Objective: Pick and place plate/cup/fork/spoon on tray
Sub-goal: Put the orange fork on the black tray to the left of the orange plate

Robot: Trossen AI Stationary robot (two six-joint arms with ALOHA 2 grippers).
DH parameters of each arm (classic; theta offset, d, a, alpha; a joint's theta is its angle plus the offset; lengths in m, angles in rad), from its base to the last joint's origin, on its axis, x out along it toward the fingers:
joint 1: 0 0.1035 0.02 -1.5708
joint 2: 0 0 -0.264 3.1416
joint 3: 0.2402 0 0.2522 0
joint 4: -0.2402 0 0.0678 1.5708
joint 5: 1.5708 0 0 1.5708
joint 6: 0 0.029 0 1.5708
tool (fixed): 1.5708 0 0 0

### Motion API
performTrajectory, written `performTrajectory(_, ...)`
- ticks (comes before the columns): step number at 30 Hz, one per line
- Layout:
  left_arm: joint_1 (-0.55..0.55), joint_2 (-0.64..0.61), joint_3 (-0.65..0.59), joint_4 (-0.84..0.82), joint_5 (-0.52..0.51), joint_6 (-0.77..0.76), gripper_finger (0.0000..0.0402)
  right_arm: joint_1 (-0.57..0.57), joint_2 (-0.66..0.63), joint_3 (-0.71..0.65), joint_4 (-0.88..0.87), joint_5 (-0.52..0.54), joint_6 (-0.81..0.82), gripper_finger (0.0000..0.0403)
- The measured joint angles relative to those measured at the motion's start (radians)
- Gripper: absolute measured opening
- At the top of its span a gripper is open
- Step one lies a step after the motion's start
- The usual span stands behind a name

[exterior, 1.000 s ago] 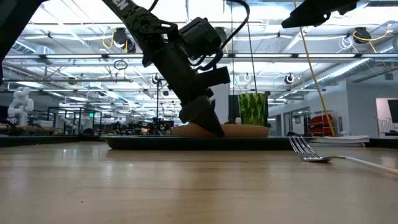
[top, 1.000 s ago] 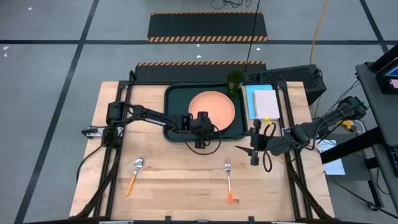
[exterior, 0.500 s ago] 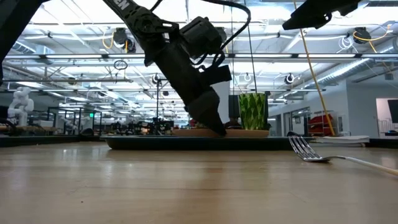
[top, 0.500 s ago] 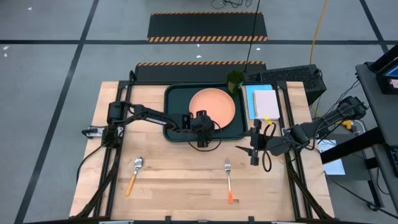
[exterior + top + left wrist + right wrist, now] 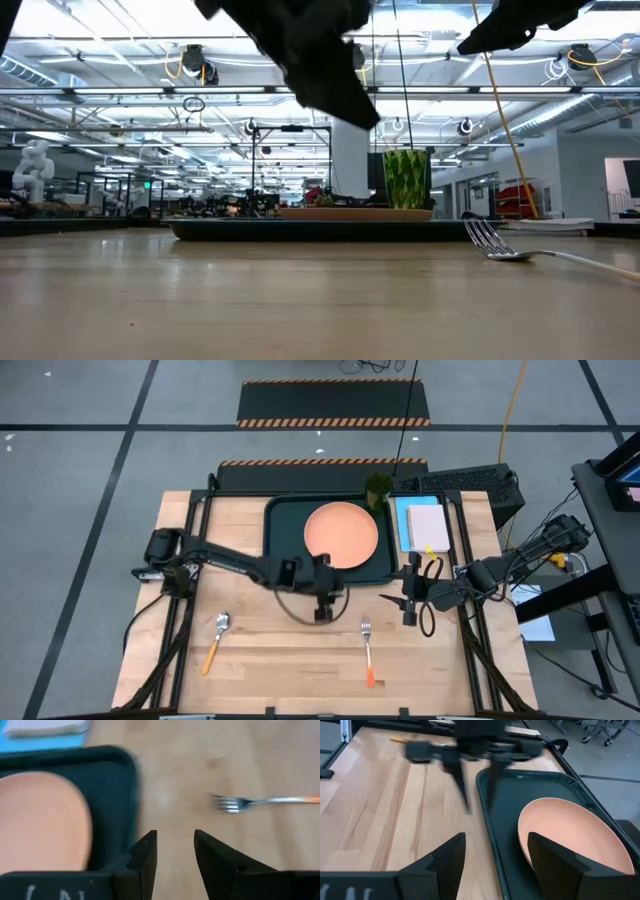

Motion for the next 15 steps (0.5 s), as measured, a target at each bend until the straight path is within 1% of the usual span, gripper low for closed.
performTrajectory(3,-0.071,-0.002,0.0,-0.006,-0.005,-0.007,0.0134,0.0,0.0,0.0,-0.004,0.01,0.048,0.021)
performTrajectory(5,-0.116,-0.001,0.0,-0.035,-0.024,-0.012,0.0134,-0.003,0.0,0.0,-0.02,0.057,0.115,0.021)
performTrajectory(6,-0.135,-0.001,0.0,-0.057,-0.042,-0.024,0.0134,-0.006,0.0,0.0,-0.027,0.076,0.154,0.021)
performTrajectory(8,-0.17,-0.001,0.0,-0.133,-0.116,-0.069,0.0134,-0.015,0.0,0.0,-0.035,0.082,0.217,0.021)
performTrajectory(9,-0.182,-0.001,0.0,-0.174,-0.153,-0.088,0.0134,-0.016,0.0,0.0,-0.046,0.081,0.251,0.021)
performTrajectory(11,-0.194,-0.001,0.0,-0.262,-0.19,-0.128,0.0134,-0.015,0.011,0.0,-0.068,0.082,0.326,0.021)
performTrajectory(13,-0.196,-0.001,0.0,-0.326,-0.196,-0.175,0.0134,-0.015,0.03,0.0,-0.089,0.079,0.423,0.021)
performTrajectory(15,-0.195,-0.001,0.0,-0.386,-0.196,-0.221,0.0134,-0.015,0.058,0.0,-0.08,0.055,0.53,0.021)
